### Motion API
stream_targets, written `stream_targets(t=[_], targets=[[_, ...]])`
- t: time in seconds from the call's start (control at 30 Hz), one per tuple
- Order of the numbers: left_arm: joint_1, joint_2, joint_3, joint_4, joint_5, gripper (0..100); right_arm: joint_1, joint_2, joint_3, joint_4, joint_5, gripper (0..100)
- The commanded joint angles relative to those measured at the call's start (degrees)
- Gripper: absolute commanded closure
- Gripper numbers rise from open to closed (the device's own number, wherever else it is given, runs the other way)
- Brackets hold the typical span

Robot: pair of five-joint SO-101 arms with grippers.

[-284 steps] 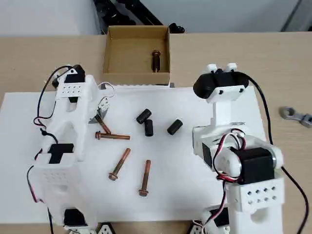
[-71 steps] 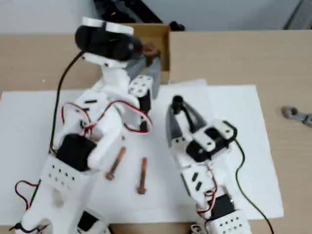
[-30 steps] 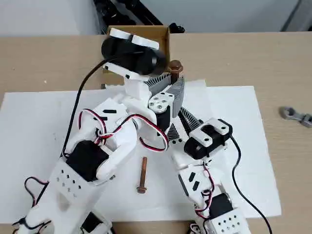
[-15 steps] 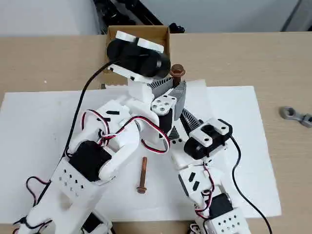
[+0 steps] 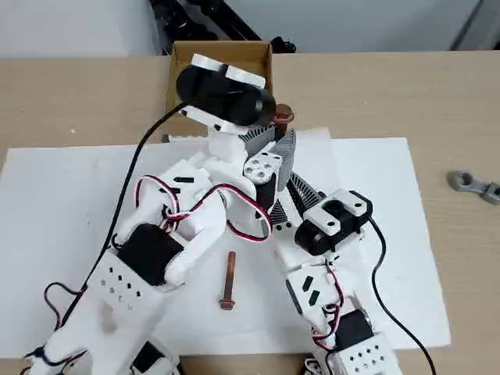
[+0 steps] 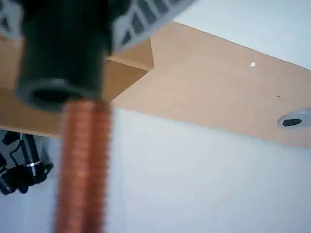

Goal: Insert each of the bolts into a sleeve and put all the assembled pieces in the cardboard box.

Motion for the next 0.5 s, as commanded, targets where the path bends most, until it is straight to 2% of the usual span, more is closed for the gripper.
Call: stream_targets(t=[0.0,0.27,0.47], targets=[[-0.4,-0.3,-0.5,-1.9,-0.4,100,-0.5,-0.9,-1.0,0.1,-0.4,99.4],[-3.6,1.6,0.5,-6.3,-0.5,100,-0.5,-0.9,-1.0,0.1,-0.4,99.4],[-3.1,3.9,0.2,-6.3,-0.4,100,-0.5,-0.9,-1.0,0.1,-0.4,99.4]])
